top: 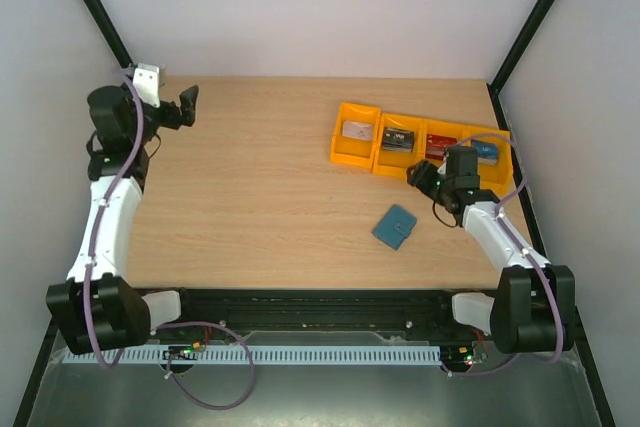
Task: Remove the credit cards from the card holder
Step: Pick up the card holder from the center of the board.
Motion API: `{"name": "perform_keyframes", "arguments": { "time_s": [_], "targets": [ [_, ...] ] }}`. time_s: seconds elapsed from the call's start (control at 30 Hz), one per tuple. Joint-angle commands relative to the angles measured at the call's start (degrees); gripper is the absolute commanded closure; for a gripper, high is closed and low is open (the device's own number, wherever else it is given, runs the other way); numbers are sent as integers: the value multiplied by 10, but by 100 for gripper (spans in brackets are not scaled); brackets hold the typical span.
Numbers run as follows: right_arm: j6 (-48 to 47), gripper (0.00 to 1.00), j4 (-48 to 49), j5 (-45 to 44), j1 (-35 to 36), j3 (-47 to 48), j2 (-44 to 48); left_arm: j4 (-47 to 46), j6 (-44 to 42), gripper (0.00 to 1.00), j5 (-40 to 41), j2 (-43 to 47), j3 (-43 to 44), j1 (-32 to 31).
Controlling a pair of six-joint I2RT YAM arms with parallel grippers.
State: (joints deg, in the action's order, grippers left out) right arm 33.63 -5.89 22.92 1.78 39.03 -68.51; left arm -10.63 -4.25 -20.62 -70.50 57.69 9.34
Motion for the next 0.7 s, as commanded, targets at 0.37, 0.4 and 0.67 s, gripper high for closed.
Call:
{"name": "perform_keyframes", "arguments": {
  "time_s": [0.37, 0.4, 0.67],
  "targets": [
    [67, 46, -160, -64, 26, -106, 11, 418, 19, 1, -261, -16, 103, -128],
    [72, 49, -146, -49, 26, -113, 10, 416, 25, 1, -261, -19, 100, -131],
    [111, 66, -39, 95, 32, -155, -14, 390, 36, 1, -267, -1, 48, -135]
  ]
}}
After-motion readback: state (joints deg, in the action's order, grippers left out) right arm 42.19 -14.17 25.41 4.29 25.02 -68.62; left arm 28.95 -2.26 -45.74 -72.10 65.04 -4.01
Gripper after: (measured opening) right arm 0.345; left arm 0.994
